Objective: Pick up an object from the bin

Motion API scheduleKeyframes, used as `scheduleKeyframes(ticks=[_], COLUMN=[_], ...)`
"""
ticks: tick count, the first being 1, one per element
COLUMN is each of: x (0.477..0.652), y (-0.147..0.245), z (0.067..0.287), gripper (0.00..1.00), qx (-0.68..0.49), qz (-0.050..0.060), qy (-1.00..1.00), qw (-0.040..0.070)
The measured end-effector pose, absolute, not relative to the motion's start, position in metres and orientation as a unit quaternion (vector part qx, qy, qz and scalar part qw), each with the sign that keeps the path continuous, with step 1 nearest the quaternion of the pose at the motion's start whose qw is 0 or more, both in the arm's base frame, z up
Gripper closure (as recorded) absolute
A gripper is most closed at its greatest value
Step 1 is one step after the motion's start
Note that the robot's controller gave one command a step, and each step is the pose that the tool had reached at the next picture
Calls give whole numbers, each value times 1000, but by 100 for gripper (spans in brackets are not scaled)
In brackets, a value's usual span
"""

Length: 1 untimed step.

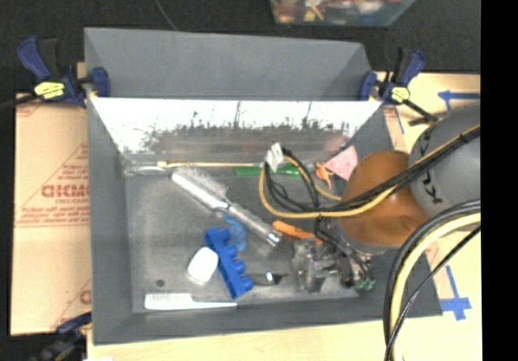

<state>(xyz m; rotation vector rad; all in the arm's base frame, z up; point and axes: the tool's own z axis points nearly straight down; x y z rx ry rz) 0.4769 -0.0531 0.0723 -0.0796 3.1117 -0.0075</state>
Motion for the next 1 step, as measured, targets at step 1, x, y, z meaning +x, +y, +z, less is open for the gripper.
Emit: scheduleKeyframes(ticks=[1], x=[474], y=[-53], z=[102], gripper=[100], qx=[-26], qz=[-2], qy=[1000], qw=[9])
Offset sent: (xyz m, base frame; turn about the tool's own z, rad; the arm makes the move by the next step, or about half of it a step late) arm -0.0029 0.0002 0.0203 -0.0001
